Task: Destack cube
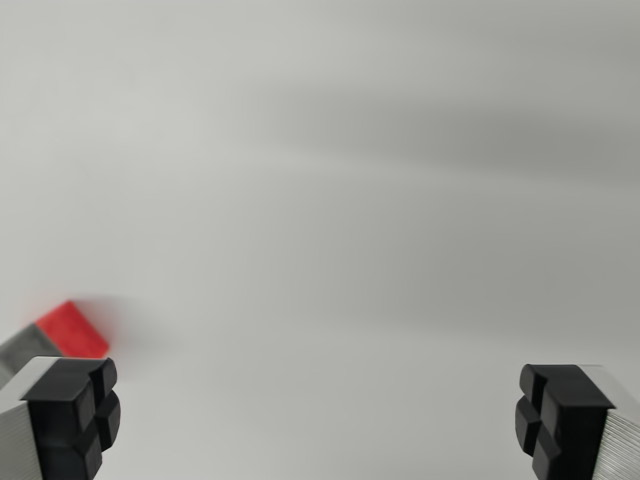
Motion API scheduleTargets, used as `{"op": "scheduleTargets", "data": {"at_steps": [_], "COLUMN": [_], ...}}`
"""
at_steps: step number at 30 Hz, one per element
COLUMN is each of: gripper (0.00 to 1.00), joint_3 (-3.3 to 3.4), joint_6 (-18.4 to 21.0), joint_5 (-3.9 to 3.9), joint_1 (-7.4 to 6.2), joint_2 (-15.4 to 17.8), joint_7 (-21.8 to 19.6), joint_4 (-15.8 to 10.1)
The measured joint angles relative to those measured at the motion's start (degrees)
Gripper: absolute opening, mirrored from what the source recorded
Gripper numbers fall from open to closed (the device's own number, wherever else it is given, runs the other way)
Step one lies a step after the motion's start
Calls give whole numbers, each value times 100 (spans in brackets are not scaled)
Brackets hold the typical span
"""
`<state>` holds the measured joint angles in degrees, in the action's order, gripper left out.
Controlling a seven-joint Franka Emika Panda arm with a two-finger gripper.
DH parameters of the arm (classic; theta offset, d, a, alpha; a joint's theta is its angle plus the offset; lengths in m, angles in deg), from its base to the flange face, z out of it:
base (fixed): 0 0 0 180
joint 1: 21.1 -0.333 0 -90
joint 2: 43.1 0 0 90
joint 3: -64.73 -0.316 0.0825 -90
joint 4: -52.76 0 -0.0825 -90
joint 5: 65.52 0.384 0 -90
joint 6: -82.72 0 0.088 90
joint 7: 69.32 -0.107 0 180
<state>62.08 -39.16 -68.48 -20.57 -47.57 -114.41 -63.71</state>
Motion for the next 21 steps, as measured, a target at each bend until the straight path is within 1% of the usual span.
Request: {"op": "scheduleTargets", "data": {"at_steps": [10,21], "gripper": [100,100], "joint_3": [-72,-180], "joint_6": [-186,-441], "joint_5": [8,33], "joint_1": [-84,-207], "joint_2": [133,292], "joint_7": [134,321], "joint_4": [-331,-761]}}
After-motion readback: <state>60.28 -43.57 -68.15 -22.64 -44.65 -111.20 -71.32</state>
